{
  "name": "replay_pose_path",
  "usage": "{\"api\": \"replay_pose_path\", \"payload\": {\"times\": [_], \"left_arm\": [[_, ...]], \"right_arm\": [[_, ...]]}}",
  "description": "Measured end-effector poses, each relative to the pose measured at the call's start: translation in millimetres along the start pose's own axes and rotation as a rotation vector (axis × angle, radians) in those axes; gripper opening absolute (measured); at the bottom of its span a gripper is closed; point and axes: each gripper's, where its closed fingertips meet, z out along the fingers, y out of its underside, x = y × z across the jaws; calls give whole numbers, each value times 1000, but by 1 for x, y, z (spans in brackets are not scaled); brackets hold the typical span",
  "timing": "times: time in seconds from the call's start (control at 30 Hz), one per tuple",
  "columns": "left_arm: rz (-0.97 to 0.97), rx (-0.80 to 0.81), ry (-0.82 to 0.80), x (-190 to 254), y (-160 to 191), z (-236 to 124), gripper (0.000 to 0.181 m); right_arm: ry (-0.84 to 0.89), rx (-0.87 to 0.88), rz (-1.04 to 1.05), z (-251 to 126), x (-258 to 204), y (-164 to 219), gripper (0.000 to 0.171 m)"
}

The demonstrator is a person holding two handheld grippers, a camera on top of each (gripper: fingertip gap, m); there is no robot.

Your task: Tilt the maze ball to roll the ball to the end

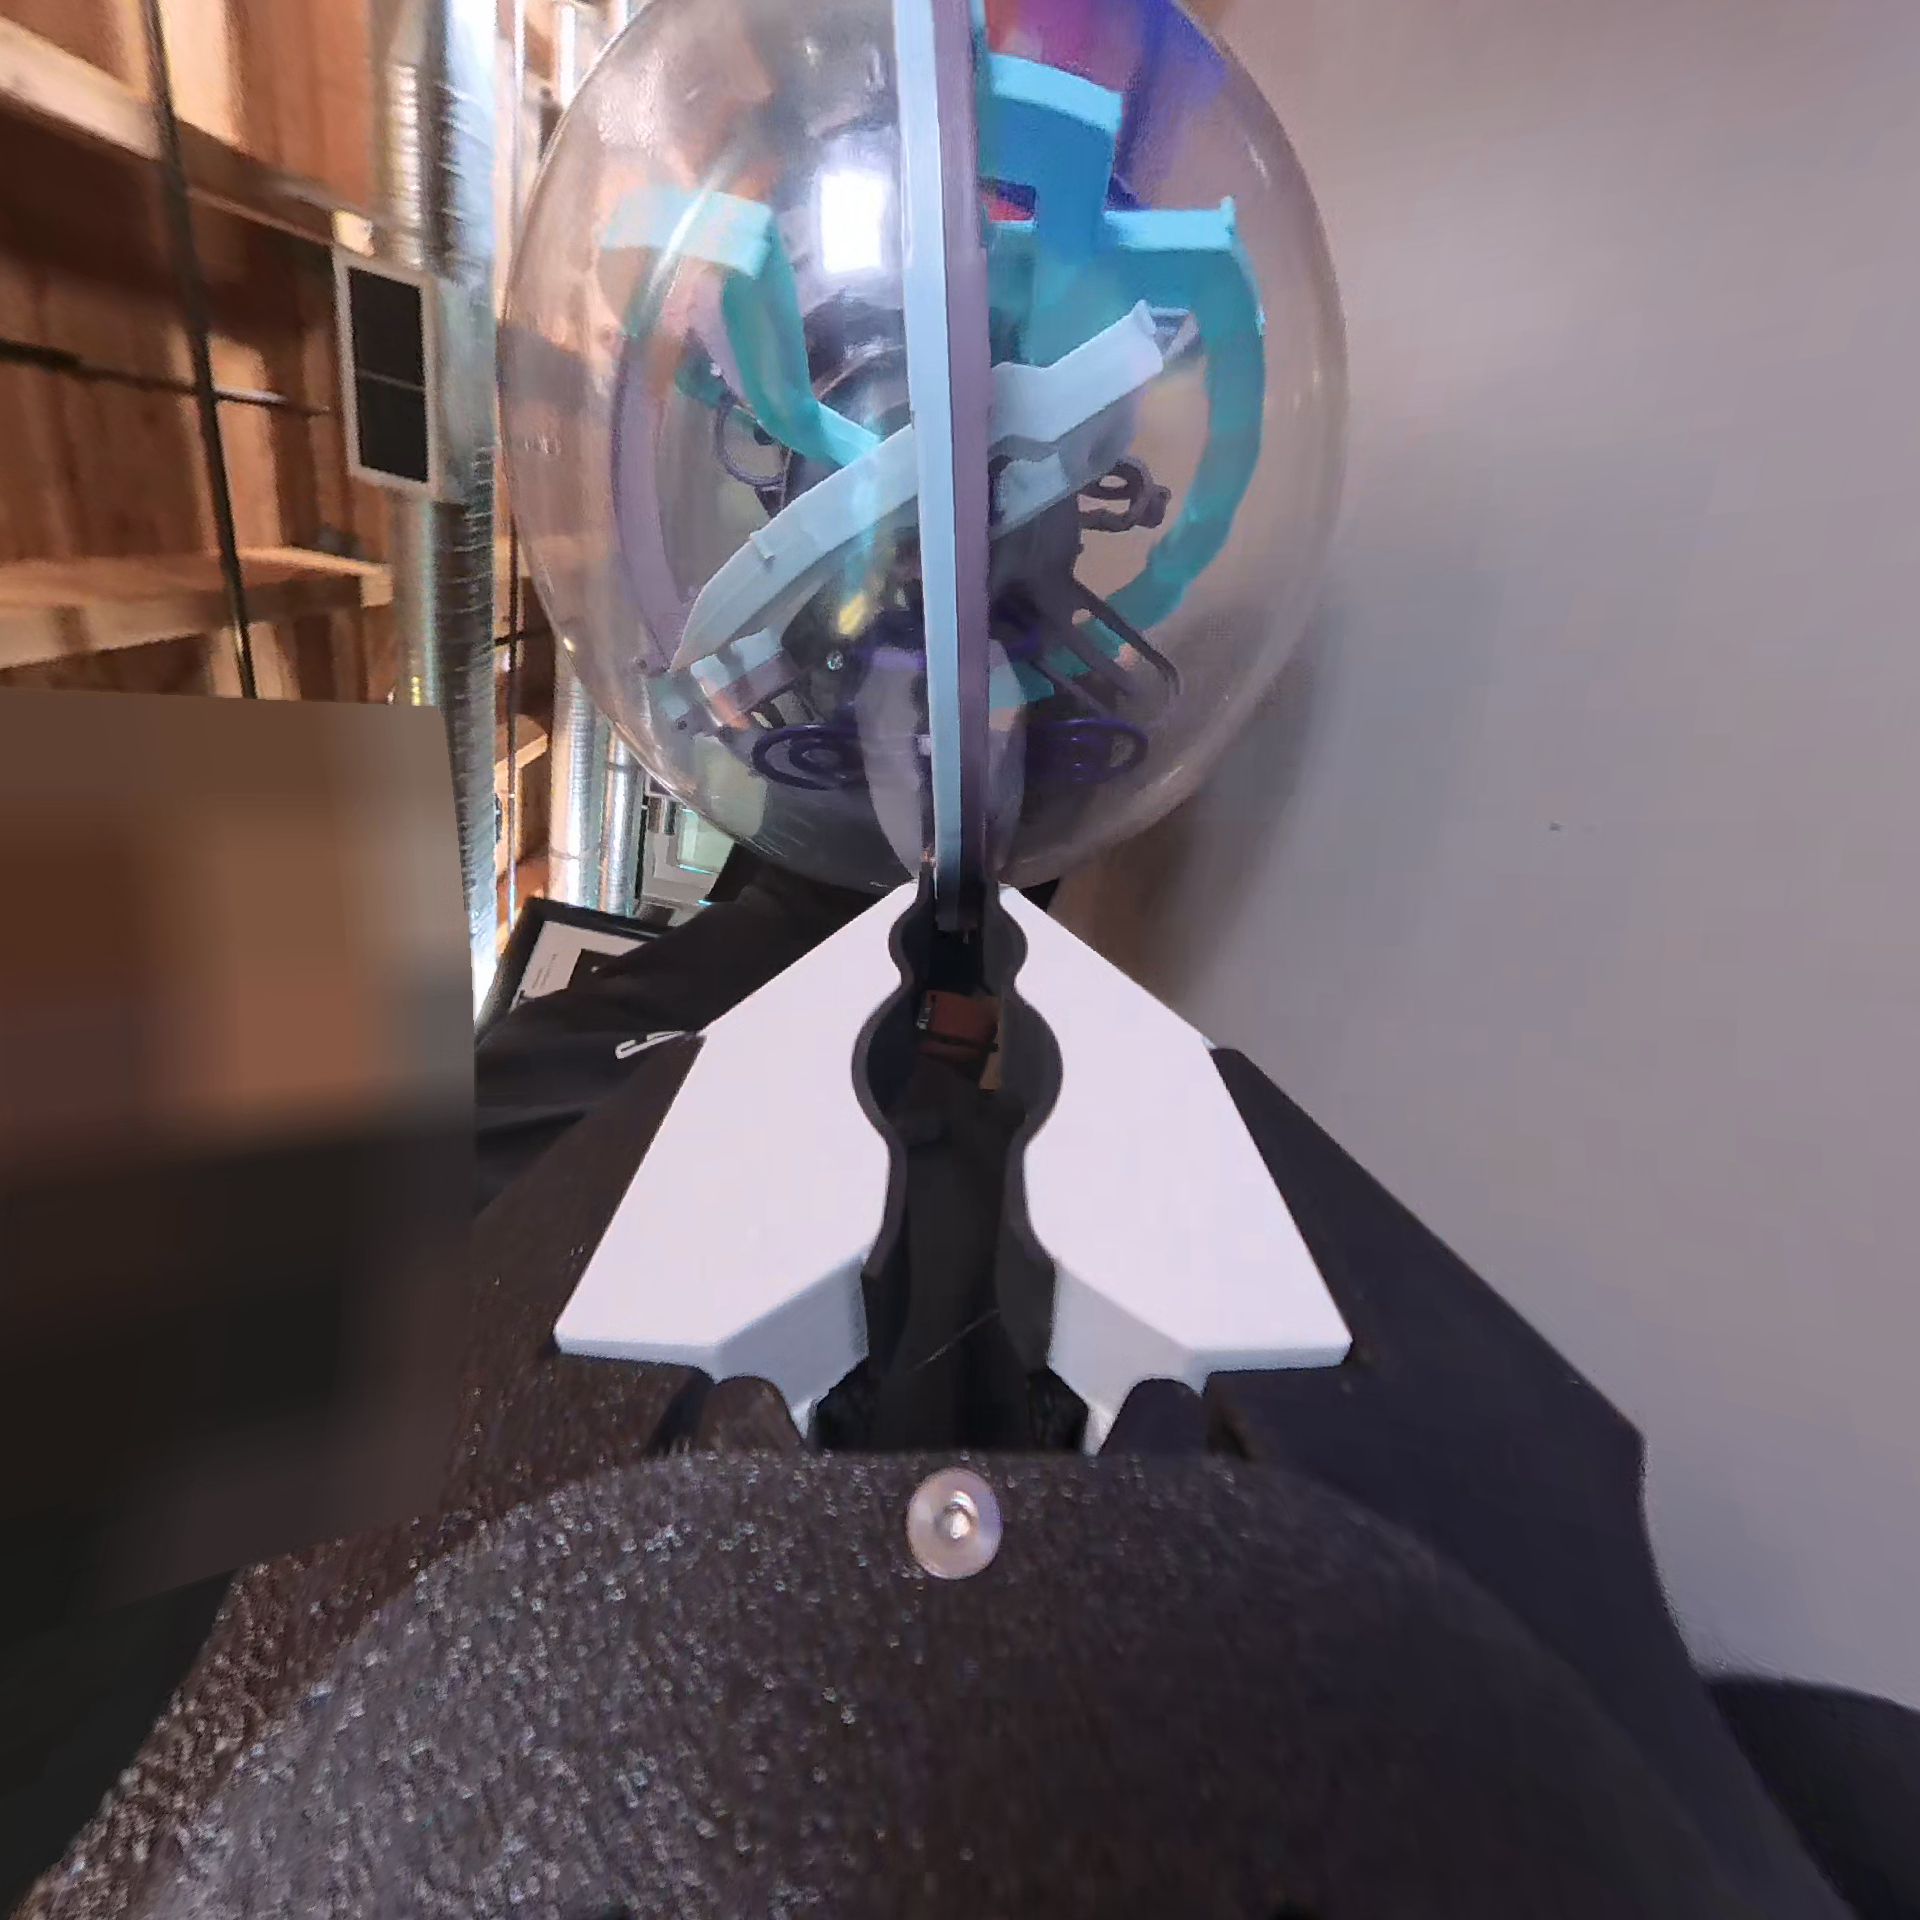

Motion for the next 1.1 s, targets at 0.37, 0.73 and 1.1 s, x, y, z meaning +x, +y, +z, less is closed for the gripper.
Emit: {"api": "replay_pose_path", "payload": {"times": [0.37,0.73,1.1], "left_arm": [[-83,3,17,-21,10,-3,7],[624,75,-26,27,-6,-19,128],[772,-88,-25,23,25,16,114]], "right_arm": [[316,-92,-437,-17,5,-9,51],[591,-90,-1349,9,-15,-48,114],[556,-112,-1326,10,9,-66,108]]}}
